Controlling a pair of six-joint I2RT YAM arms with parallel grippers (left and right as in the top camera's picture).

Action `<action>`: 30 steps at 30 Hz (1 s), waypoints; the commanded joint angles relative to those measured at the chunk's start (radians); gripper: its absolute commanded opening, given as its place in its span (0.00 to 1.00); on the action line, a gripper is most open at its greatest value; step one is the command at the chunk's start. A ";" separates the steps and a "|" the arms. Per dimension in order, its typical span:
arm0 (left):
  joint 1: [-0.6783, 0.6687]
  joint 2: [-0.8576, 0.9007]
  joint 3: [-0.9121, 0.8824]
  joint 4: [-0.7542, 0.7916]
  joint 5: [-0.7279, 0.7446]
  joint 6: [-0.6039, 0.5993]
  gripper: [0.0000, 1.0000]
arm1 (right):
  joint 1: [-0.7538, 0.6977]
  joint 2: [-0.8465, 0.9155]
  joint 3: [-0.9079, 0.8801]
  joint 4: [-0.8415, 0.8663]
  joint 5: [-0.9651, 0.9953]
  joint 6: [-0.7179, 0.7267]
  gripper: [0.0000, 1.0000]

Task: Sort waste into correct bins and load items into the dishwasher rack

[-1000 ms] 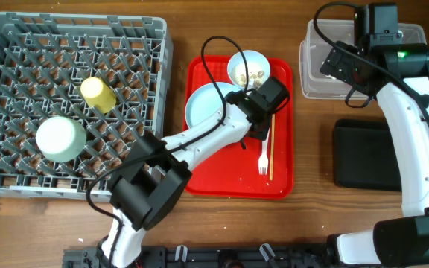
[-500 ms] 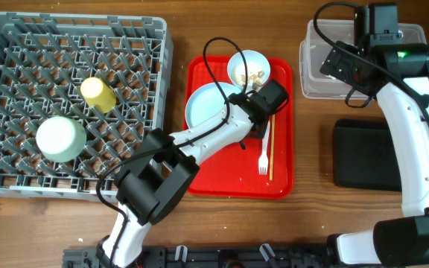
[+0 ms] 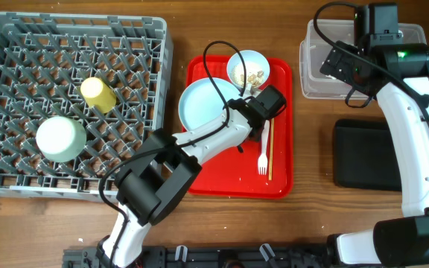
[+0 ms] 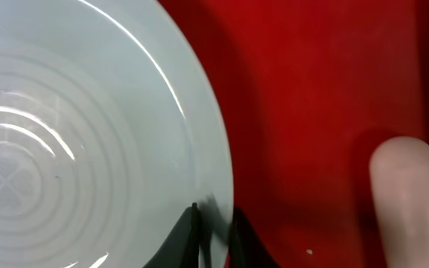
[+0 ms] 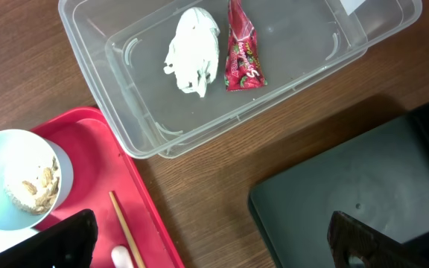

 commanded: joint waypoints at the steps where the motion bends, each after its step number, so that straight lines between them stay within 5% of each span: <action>1: -0.007 0.013 -0.013 -0.001 -0.042 0.023 0.04 | 0.003 -0.023 -0.003 0.003 0.021 -0.010 1.00; 7: -0.074 0.007 -0.011 -0.001 -0.128 0.045 0.04 | 0.003 -0.023 -0.003 0.003 0.021 -0.010 1.00; 14: -0.157 -0.025 -0.011 -0.033 -0.488 0.063 0.04 | 0.003 -0.023 -0.003 0.003 0.021 -0.010 1.00; 30: -0.093 -0.212 -0.010 -0.085 -0.446 0.050 0.04 | 0.003 -0.023 -0.003 0.003 0.021 -0.010 1.00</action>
